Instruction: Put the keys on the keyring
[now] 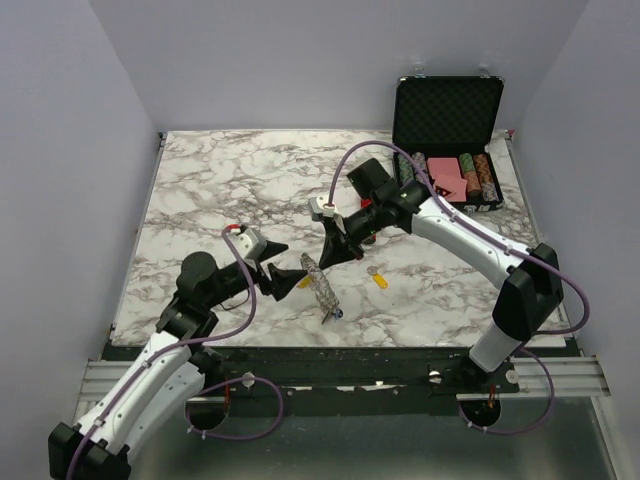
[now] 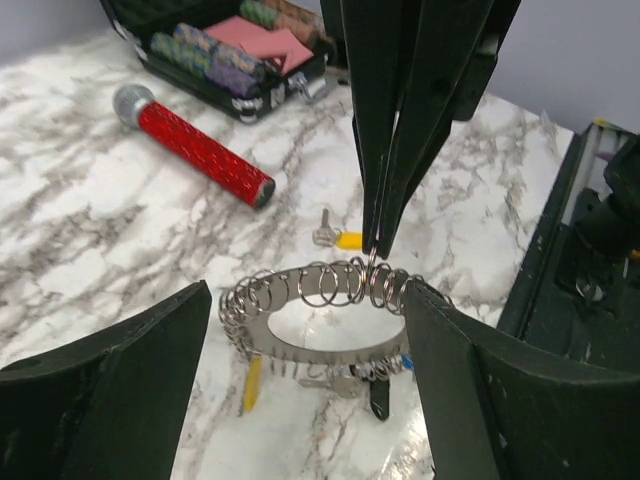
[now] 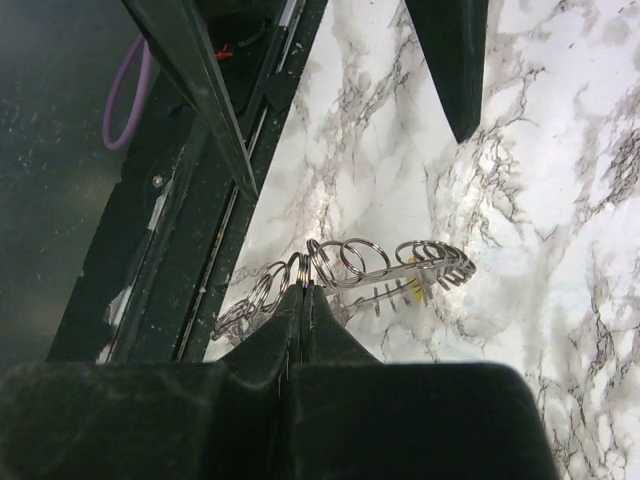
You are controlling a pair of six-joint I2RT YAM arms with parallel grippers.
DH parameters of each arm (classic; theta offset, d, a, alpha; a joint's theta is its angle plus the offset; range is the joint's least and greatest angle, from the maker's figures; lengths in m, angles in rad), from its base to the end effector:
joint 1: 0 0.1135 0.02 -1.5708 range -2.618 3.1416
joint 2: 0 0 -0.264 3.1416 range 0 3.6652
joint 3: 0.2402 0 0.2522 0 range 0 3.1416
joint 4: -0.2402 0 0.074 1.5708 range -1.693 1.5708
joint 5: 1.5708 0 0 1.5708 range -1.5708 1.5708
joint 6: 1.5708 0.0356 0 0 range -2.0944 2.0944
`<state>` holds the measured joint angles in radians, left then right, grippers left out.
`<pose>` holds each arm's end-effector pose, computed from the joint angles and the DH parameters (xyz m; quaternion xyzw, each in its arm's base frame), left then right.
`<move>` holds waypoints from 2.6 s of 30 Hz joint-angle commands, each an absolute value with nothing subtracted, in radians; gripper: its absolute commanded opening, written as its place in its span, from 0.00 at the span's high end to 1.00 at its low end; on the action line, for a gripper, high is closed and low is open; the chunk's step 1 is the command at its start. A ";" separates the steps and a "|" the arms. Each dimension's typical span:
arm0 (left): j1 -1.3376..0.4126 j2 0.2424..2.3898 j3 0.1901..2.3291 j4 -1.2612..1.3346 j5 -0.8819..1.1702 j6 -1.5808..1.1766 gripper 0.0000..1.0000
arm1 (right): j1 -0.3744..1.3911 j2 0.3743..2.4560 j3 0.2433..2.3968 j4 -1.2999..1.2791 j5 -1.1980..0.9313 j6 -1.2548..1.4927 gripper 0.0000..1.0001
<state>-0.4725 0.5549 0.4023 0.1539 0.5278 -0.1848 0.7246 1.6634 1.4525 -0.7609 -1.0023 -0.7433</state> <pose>0.1268 -0.0850 0.2748 0.2805 0.6487 -0.3949 0.5870 0.2415 0.2538 0.3068 -0.6665 0.5273 0.4566 0.2630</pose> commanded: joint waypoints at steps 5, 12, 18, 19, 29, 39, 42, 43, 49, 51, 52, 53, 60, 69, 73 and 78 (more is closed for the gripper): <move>-0.474 0.661 0.469 0.112 0.681 -0.182 0.38 | 0.729 1.695 1.506 -0.874 -0.999 -0.830 1.00; -0.476 0.758 0.511 0.095 0.804 -0.250 0.91 | 0.727 1.700 1.509 -0.865 -1.005 -0.819 1.00; -0.486 0.769 0.497 0.117 0.831 -0.304 0.91 | 0.727 1.695 1.506 -0.856 -1.000 -0.807 1.00; -0.489 0.765 0.495 0.117 0.830 -0.304 0.91 | 0.729 1.695 1.508 -0.854 -1.000 -0.805 1.00; -0.517 0.787 0.489 0.130 0.851 -0.336 0.88 | 0.727 1.697 1.511 -0.848 -1.003 -0.795 1.00; -0.540 0.836 0.514 0.054 0.795 -0.304 0.75 | 0.727 1.698 1.512 -0.850 -1.006 -0.795 1.00; -0.540 0.828 0.514 0.051 0.738 -0.298 0.69 | 0.727 1.698 1.509 -0.850 -1.009 -0.795 1.00; -0.538 0.825 0.514 0.055 0.723 -0.299 0.68 | 0.729 1.695 1.509 -0.847 -1.011 -0.795 1.00; -0.540 0.802 0.508 0.083 0.623 -0.314 0.58 | 0.727 1.697 1.506 -0.847 -1.012 -0.793 1.00; -0.540 0.789 0.508 0.081 0.600 -0.311 0.57 | 0.729 1.695 1.506 -0.845 -1.012 -0.793 1.00; -0.538 0.782 0.506 0.077 0.586 -0.310 0.56 | 0.729 1.698 1.505 -0.847 -1.014 -0.793 1.00; -0.540 0.775 0.505 0.074 0.578 -0.308 0.55 | 0.729 1.697 1.505 -0.847 -1.012 -0.792 1.00; -0.540 0.744 0.503 0.058 0.583 -0.284 0.53 | 0.727 1.701 1.508 -0.848 -1.014 -0.792 1.00; -0.540 0.620 0.451 0.110 0.517 -0.291 0.16 | 0.727 1.698 1.508 -0.851 -1.017 -0.796 1.00; -0.540 0.575 0.416 0.149 0.500 -0.273 0.07 | 0.727 1.698 1.511 -0.856 -1.019 -0.799 1.00; -0.540 0.600 0.426 0.131 0.526 -0.245 0.08 | 0.729 1.698 1.516 -0.864 -1.022 -0.807 1.00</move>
